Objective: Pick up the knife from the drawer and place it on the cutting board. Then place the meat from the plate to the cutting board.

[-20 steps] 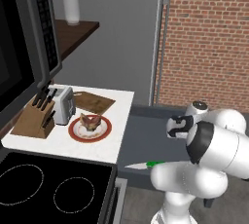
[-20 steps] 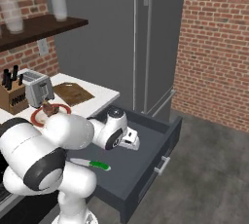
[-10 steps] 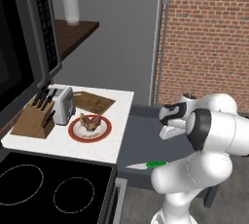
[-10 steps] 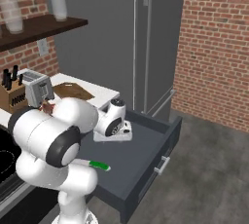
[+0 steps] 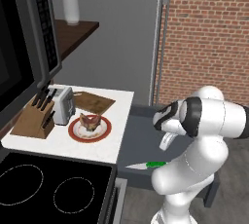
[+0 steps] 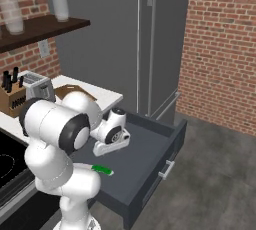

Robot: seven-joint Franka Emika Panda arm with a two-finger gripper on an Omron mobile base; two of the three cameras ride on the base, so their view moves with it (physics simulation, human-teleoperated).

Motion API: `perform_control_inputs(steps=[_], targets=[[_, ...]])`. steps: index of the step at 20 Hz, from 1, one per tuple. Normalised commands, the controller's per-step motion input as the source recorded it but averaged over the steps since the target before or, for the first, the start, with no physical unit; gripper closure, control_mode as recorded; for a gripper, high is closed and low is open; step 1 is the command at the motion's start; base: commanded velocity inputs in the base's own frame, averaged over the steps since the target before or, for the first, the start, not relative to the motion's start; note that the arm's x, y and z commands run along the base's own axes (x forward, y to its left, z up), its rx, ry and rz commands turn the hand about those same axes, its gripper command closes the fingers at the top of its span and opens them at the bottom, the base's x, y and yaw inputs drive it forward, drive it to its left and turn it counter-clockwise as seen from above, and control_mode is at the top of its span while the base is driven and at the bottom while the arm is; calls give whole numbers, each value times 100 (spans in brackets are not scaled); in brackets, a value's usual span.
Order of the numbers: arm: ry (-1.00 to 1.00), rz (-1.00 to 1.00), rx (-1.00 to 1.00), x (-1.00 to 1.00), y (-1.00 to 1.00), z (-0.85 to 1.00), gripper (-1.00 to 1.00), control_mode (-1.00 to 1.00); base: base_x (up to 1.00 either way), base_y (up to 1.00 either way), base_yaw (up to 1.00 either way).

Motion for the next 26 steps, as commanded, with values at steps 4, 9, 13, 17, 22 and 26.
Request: perform_control_inputs(steps=[4, 9, 13, 17, 22, 26], targets=[[6, 18, 0, 1, 19, -32, -100, -100, 0, 0, 0], [15, 7, 0, 0, 12, -32, -100, -100, 0, 0, 0], [16, 1, 0, 0, 10, -39, -100, -100, 0, 0, 0], [9, 0, 0, 0, 8, -38, -100, -100, 0, 0, 0], [0, 2, 0, 3, 0, -35, -100, -100, 0, 0, 0], [-3, 3, 0, 0, 0, -40, -100, -100, 0, 0, 0]])
